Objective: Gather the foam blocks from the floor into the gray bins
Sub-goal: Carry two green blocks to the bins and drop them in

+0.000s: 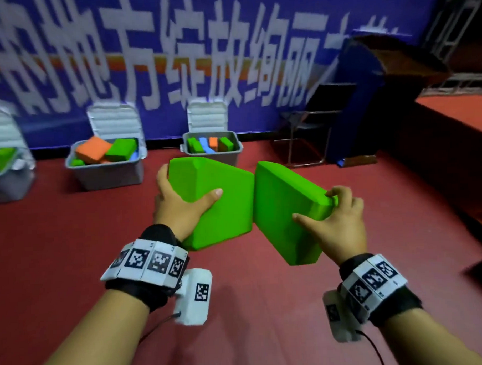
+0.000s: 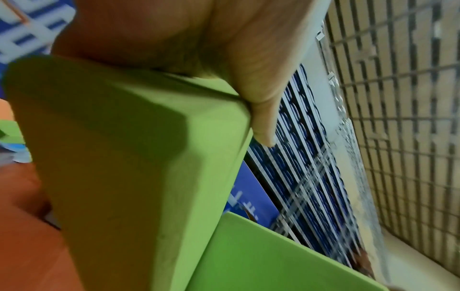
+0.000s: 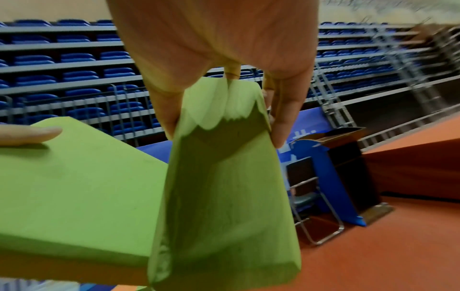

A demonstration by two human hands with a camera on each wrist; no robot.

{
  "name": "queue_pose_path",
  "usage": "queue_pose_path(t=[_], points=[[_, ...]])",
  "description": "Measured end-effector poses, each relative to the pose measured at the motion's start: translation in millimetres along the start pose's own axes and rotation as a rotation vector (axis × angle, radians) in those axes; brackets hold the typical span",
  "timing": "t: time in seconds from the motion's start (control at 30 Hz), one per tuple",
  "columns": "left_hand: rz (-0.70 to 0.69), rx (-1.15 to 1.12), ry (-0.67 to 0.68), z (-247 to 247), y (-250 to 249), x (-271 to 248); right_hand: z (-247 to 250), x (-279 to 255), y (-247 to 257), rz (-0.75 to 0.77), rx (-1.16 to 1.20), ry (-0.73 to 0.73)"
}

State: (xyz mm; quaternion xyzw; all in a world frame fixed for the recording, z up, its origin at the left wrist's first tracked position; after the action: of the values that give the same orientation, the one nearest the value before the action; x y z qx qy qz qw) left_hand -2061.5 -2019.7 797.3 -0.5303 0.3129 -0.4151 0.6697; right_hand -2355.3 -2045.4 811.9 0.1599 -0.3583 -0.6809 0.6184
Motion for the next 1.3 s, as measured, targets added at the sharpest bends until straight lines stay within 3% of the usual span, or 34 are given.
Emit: queue_pose_path(t=[0.13,0.27,0.4,0.57,0.83,0.93,1.0,1.23,1.3], points=[[0.108,-0.093,-0.222,88.6,13.1,60.7,-79.1,49.5,85.2,0.048,0.084,0.117],[0.203,-0.149,-0.343,112.3,14.3,127.2,-112.7,100.6,122.1,0.059,0.114,0.121],[0.182,-0.194,-0.341,90.8,9.6,204.3,-136.3,179.8,125.5,0.042,0.135,0.084],[0.134,-0.292,-0.443,37.2,-2.0,291.2,-175.9,296.5,112.5,-0.015,0.234,0.006],[0.207,-0.334,-0.493,-27.6,-47.4,398.6,-210.0,456.3,108.6,0.03,0.322,-0.003],[0.209,-0.33,-0.529,-35.5,-60.0,430.9,-229.6,499.6,113.2,0.155,0.294,-0.139],[0.183,-0.326,-0.53,-38.2,-58.8,462.6,-253.4,527.5,114.6,0.147,0.349,-0.211],[0.203,-0.365,-0.455,-64.1,9.8,613.3,-339.4,628.4,112.6,-0.035,0.296,0.136],[0.219,-0.372,-0.411,-73.4,21.4,665.7,-360.5,662.0,117.8,-0.045,0.276,0.151]])
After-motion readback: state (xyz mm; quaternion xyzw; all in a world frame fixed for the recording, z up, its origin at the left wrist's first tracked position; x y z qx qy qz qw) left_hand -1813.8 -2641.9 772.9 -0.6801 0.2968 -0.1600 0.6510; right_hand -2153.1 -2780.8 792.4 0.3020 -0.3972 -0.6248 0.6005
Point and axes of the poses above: each hand's wrist, its own x-axis towards the middle knuckle, its own z-axis out of the back of the hand, y = z × x, the point moved 4 cm from there along x, towards the middle knuckle
